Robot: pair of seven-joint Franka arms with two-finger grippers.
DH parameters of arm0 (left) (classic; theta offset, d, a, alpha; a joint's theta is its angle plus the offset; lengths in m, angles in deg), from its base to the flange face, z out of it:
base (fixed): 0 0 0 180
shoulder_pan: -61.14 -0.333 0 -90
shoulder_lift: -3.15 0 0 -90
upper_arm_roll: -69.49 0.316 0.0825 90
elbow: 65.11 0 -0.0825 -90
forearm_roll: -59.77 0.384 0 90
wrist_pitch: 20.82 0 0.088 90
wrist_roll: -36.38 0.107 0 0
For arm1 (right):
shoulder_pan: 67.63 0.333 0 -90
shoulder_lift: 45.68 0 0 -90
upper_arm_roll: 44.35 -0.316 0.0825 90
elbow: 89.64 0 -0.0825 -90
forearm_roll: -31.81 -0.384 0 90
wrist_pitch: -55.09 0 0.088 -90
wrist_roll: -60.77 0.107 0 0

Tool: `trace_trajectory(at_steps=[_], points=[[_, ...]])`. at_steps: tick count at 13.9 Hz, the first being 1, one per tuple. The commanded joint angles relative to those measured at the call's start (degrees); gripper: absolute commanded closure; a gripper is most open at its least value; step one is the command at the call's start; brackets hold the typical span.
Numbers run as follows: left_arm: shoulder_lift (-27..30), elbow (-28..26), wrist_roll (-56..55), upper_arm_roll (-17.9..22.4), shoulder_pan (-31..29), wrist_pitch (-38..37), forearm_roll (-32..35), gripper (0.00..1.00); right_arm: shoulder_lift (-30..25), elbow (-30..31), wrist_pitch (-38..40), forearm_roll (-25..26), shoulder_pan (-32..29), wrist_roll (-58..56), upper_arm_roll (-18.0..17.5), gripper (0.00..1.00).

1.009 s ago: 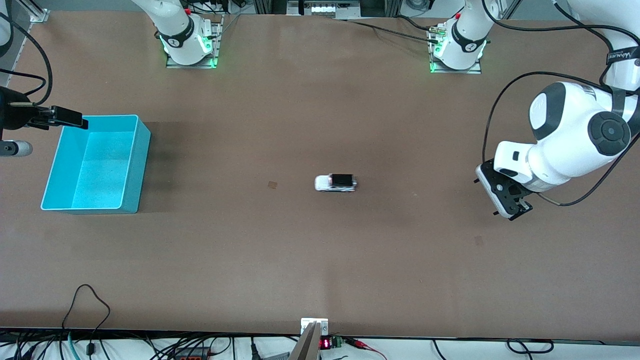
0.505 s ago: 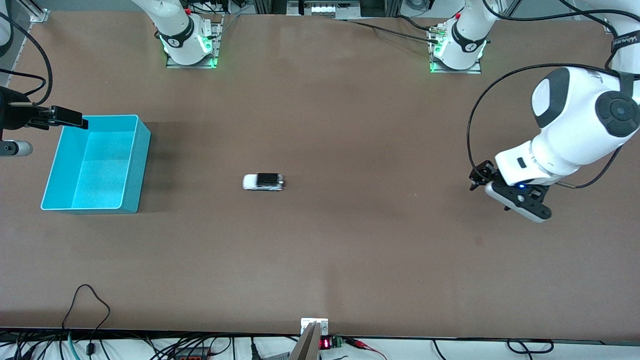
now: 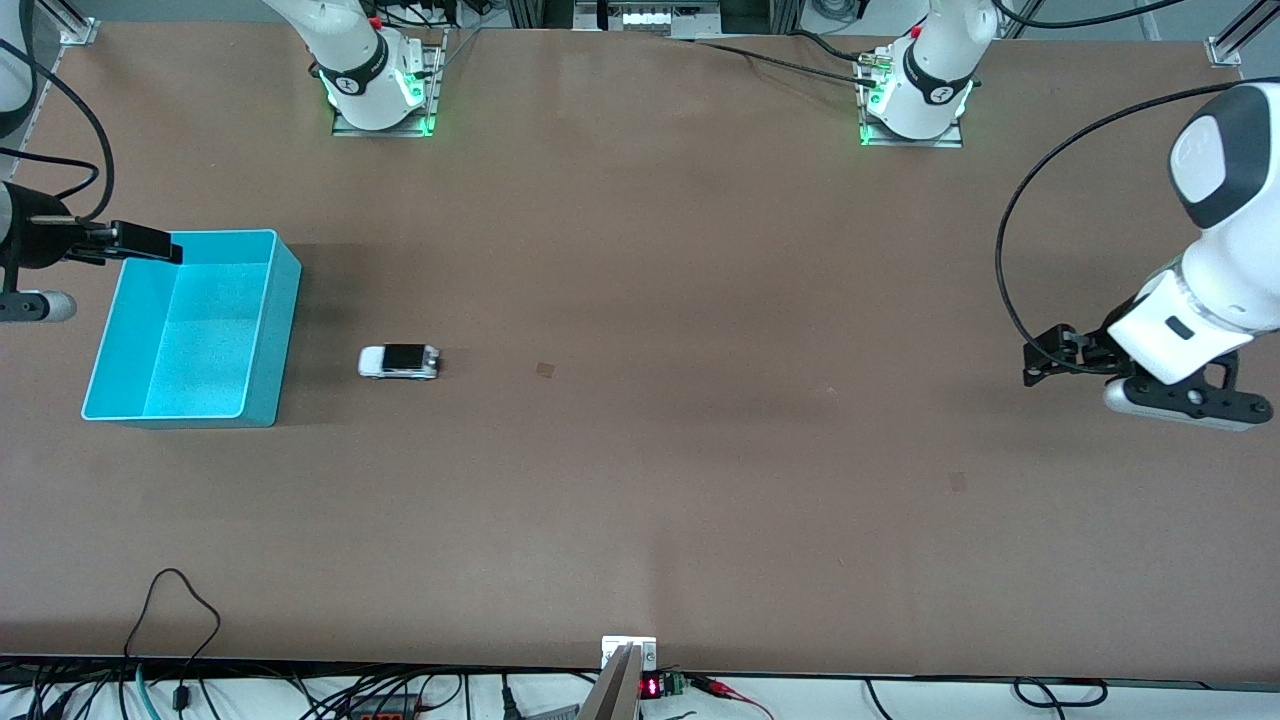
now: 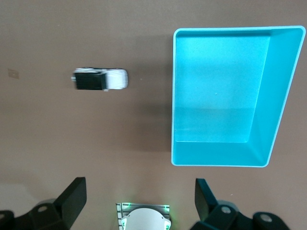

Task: Wind and store white jeep toy
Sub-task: 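Raise and withdraw the left gripper as the jeep rolls beside the bin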

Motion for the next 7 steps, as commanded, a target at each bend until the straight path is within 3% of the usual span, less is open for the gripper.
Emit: trace_trajectory(at_steps=[1, 4, 7], points=[[2.1, 0.95, -5.97, 1.78, 1.24, -4.46, -0.94, 0.0, 0.89, -0.58, 0.75, -1.07, -0.55, -0.92, -0.39, 0.0], [3.78, 2.69, -6.96, 2.13, 0.27, -11.49, -2.17, 0.0, 0.89, -0.32, 0.92, -1.07, -0.55, -0.92, -0.39, 0.0], [4.21, 3.5, -5.56, 2.04, -0.7, -13.35, -2.0, 0.0, 0.81, 0.2, 0.49, -1.15, -0.46, -1.0, -0.66, 0.0]])
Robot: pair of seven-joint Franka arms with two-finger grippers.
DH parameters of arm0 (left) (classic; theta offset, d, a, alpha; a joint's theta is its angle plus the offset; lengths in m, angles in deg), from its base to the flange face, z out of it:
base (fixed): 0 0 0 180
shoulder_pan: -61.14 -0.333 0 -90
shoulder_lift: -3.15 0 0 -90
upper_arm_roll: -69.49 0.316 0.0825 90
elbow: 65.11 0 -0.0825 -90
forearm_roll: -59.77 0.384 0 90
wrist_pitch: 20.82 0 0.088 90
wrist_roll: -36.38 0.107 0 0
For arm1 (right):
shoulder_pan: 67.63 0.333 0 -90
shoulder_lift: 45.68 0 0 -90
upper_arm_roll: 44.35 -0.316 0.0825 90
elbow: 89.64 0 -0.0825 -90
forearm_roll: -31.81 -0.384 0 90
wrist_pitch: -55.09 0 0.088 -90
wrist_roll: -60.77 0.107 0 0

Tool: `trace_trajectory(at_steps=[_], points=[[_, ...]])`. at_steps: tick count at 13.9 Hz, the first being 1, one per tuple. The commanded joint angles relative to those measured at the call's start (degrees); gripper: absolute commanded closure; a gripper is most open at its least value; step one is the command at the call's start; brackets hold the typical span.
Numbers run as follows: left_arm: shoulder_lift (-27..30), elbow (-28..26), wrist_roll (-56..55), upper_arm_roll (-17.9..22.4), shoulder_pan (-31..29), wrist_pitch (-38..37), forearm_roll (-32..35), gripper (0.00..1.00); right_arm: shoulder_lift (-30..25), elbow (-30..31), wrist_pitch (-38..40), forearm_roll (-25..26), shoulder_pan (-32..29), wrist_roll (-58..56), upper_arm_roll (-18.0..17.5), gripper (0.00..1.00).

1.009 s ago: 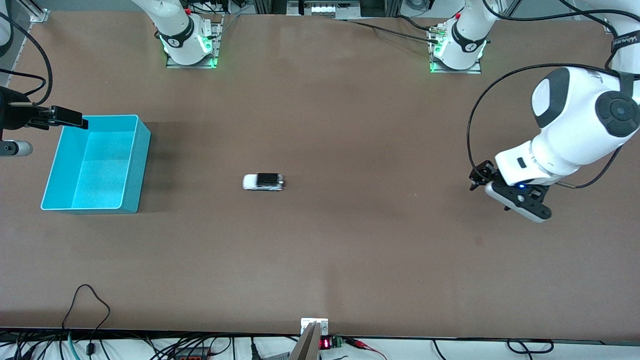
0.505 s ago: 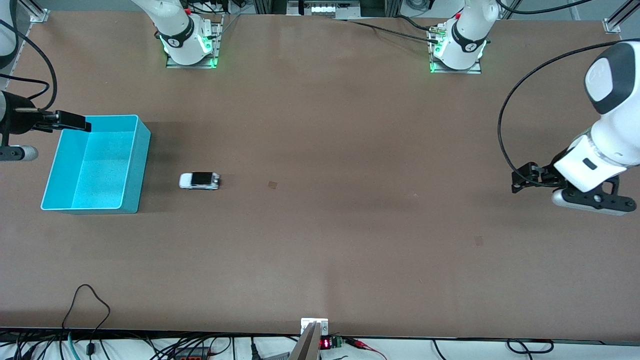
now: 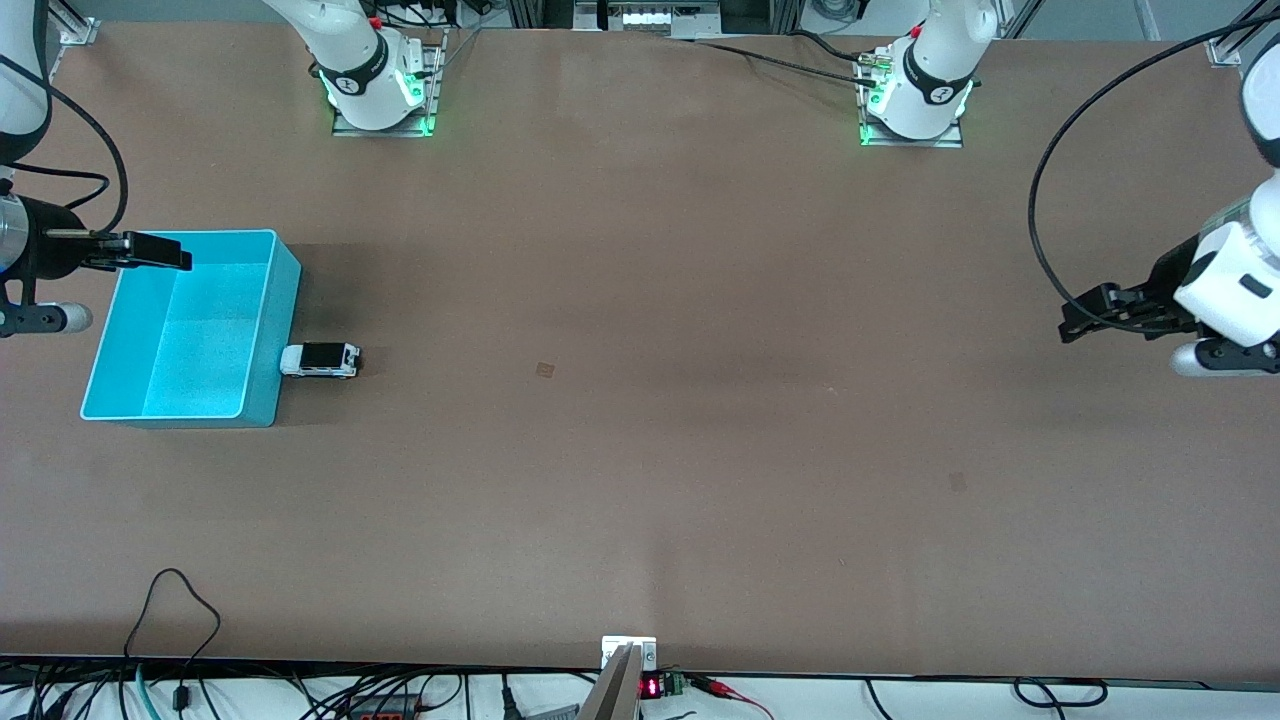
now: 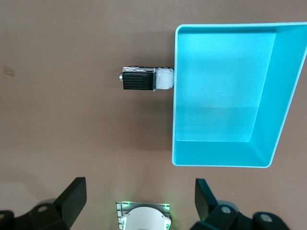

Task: Wind and store white jeep toy
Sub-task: 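Reach the right gripper over the jeep beside the turquoise bin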

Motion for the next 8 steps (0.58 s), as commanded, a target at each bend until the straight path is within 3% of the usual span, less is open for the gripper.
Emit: trace_trajectory(at_steps=[1, 4, 8], points=[[0.68, 0.62, 2.12, 0.33, -0.35, -1.68, -1.53, 0.0, -0.85, 1.58, 0.03, -1.84, -0.46, -1.5, -0.63, 0.0], [2.08, -0.61, 2.13, 0.41, -0.35, -1.77, -1.44, 0.0, -2.69, 6.41, -3.56, -1.93, -1.94, -8.59, -3.52, 0.0], [2.79, -2.37, 2.13, 0.33, -0.44, -0.81, -1.53, 0.0, -8.05, 19.32, -15.33, -0.7, -9.68, -22.67, -15.46, 0.0]])
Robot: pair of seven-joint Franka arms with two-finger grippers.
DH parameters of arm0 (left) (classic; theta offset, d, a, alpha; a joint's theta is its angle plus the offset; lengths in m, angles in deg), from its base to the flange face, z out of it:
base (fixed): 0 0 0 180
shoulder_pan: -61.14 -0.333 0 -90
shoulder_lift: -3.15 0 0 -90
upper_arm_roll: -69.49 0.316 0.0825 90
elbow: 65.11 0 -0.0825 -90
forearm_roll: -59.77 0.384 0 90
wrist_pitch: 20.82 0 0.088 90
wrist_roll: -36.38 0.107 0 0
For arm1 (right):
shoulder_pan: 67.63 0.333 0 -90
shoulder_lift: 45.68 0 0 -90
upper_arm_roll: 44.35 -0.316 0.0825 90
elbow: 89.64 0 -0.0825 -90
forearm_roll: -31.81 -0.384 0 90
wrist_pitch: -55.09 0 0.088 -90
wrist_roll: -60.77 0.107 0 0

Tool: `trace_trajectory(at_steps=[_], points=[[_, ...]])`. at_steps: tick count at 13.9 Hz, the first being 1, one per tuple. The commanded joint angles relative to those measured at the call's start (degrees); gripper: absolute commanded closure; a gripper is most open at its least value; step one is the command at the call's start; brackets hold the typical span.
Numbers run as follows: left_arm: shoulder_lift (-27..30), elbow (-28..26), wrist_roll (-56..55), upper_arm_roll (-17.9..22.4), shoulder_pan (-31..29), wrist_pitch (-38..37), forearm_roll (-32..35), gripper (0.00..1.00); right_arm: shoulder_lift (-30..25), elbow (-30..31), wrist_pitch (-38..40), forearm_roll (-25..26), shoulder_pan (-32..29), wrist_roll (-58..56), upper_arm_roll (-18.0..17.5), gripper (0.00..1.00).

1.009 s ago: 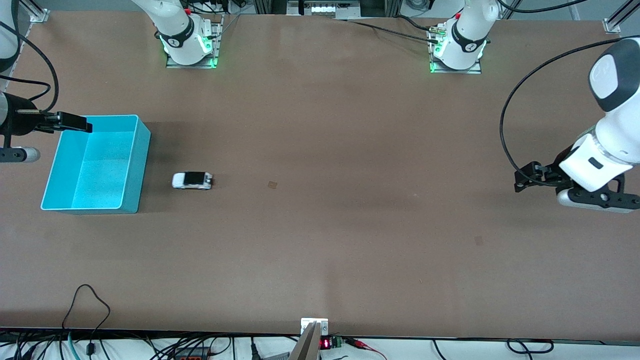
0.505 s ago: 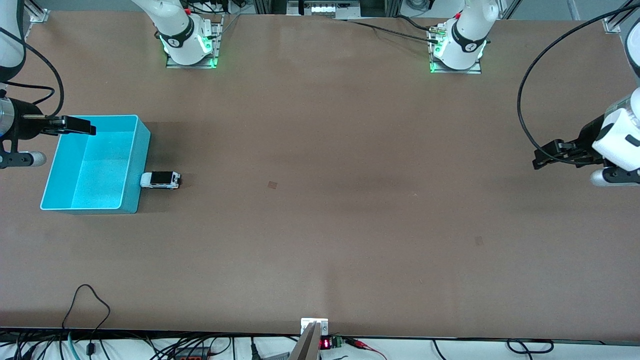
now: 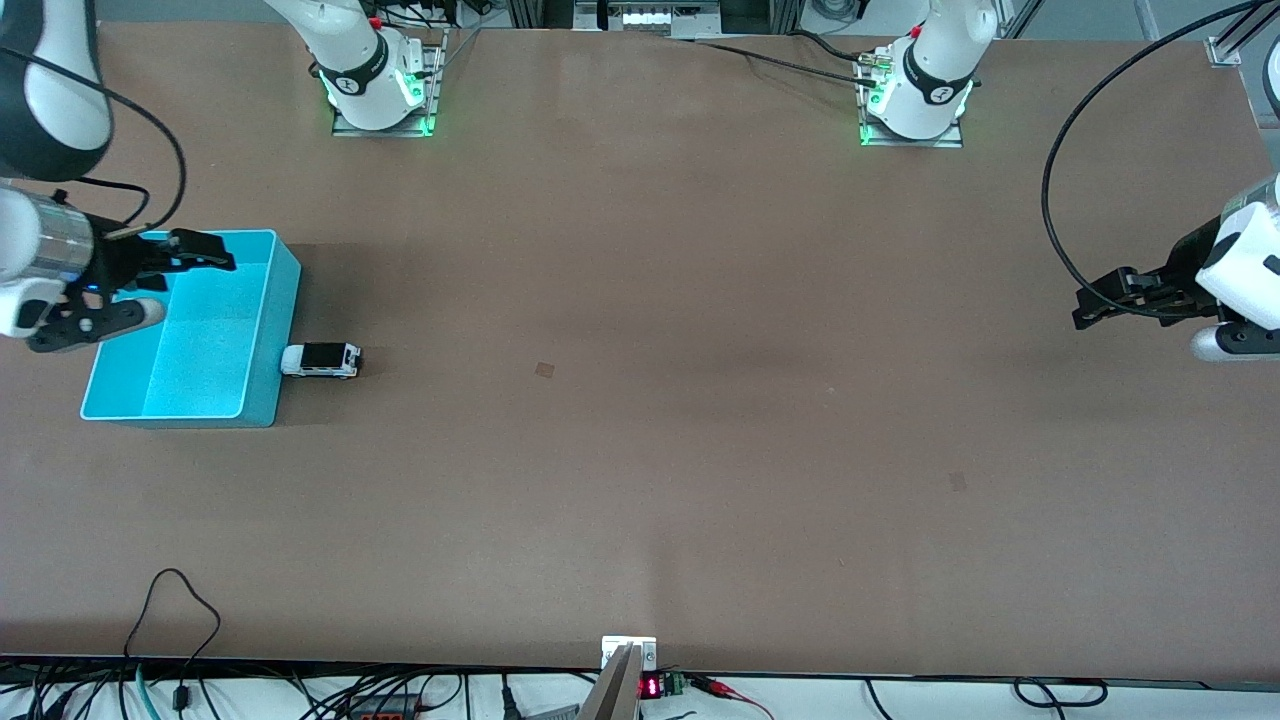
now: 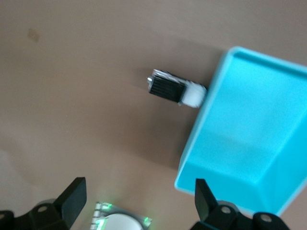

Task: Wind and store white jeep toy
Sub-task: 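Reach the right gripper over the jeep beside the turquoise bin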

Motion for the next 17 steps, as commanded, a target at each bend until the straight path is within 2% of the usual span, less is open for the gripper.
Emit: trace_trajectory(at_steps=[1, 4, 7, 11, 14, 17], points=[[1.6, -2.06, 1.28, 0.18, -0.42, 0.58, -1.51, 0.0, -7.15, 12.31, -8.5, 1.7, -5.57, -6.96, -8.16, 0.0], [0.98, -1.45, 1.19, 0.26, -0.33, 0.76, -0.9, 0.0, -10.06, 20.93, -17.11, 5.31, -11.11, -15.21, -16.34, 0.0], [0.72, -1.09, 1.45, 0.26, -0.42, 0.59, -0.81, 0.0, -10.51, 27.27, -25.37, 5.75, -15.42, -27.51, -21.01, 0.0], [0.98, -1.27, 0.92, 0.26, -0.76, 0.32, -0.99, 0.0, -8.41, 32.91, -36.1, 7.15, -17.8, -40.17, -22.34, 0.0], [1.33, -1.18, 1.63, -0.35, -1.12, -0.2, -0.81, 0.0, -3.76, 33.18, -41.47, 10.76, -19.21, -47.73, -22.34, 0.0], [1.68, -1.18, 1.45, -0.26, -1.21, -1.08, -0.9, 0.0, 0.82, 33.18, -46.39, 11.38, -20.17, -52.41, -22.34, 0.0]])
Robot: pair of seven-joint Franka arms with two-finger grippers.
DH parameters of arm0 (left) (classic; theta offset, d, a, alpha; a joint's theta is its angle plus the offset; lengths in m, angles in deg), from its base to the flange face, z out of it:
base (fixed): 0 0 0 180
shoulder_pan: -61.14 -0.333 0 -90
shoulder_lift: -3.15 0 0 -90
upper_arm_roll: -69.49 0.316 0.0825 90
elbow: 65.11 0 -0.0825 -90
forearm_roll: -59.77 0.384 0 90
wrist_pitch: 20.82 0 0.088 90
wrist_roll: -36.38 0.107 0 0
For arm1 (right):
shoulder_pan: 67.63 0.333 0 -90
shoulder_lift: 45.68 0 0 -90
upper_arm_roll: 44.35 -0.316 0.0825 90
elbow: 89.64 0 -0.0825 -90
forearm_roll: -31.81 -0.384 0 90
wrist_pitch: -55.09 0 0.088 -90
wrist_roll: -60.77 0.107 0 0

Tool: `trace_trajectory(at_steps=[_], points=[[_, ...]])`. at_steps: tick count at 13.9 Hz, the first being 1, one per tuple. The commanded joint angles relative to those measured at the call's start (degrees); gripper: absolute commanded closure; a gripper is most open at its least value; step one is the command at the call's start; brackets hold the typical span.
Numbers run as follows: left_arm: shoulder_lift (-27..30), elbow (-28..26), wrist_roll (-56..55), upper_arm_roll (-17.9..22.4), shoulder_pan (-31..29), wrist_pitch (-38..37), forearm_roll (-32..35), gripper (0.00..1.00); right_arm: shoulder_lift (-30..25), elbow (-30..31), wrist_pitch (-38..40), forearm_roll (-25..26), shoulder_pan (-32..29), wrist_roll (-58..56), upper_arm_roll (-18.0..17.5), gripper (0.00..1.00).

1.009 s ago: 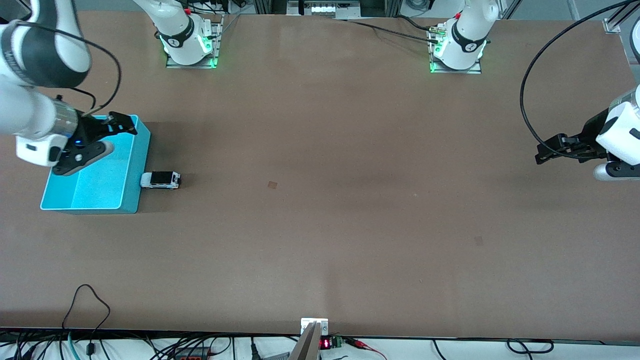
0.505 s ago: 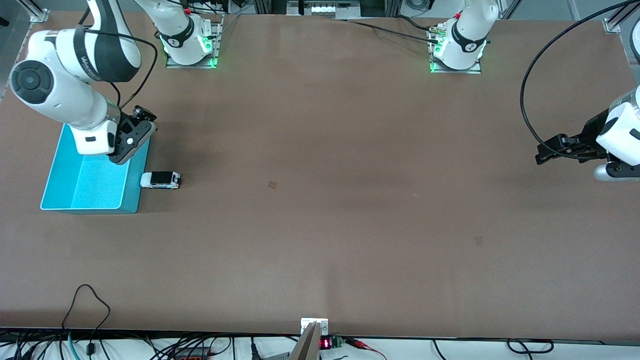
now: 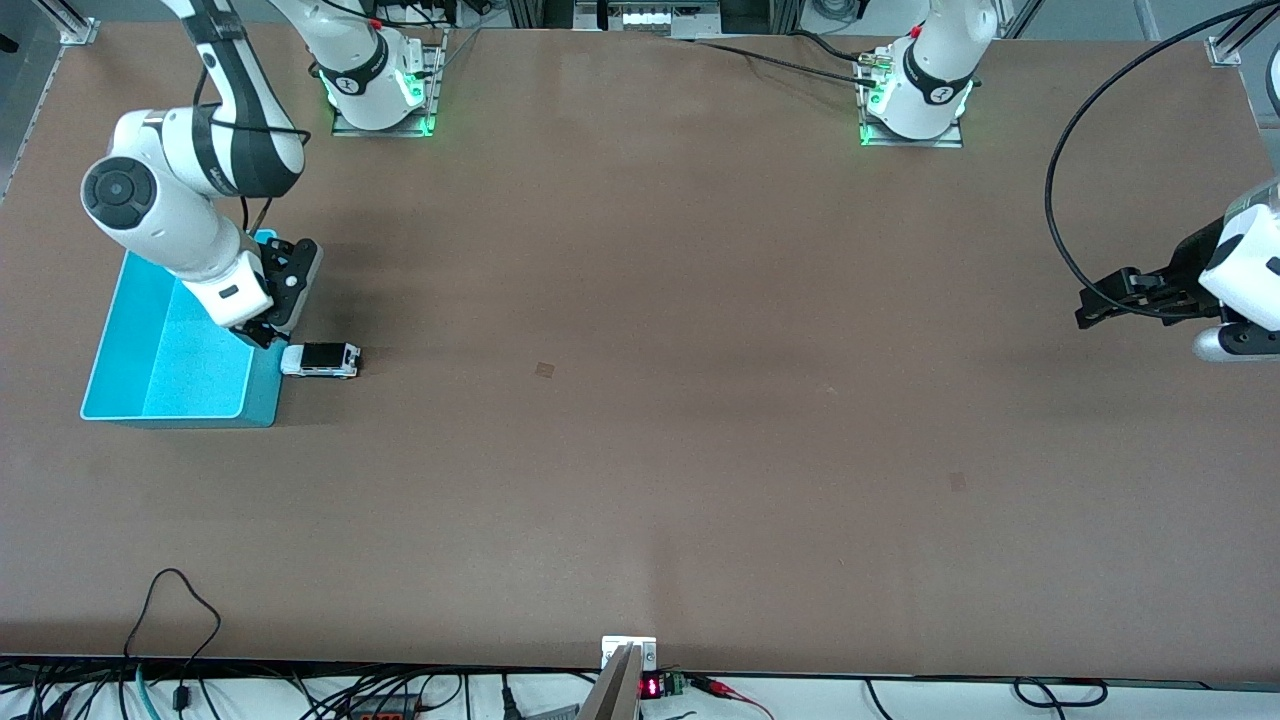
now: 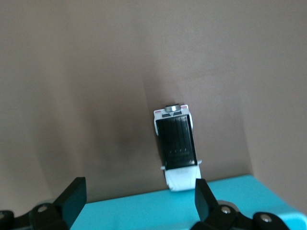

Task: Wind and store white jeep toy
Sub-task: 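Lower the right gripper and close it on the jeep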

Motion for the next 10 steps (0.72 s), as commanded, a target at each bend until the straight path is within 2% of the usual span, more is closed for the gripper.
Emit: trace_trajectory(at_steps=[1, 7, 10], points=[[1.75, -0.82, 1.13, -0.33, -0.68, -1.19, -0.9, 0.0, 4.33, -0.22, -4.5, 2.13, -1.97, -3.45, -1.31, 0.0], [2.19, -1.08, 1.22, -0.42, -0.68, -1.28, -0.81, 0.0, 10.04, -0.48, -11.62, 9.25, -2.06, -3.46, -1.31, 0.0], [2.36, -1.17, 1.13, -0.42, -0.68, -1.28, -0.81, 0.0, 11.89, -0.48, -13.3, 10.93, -1.97, -3.46, -1.31, 0.0]])
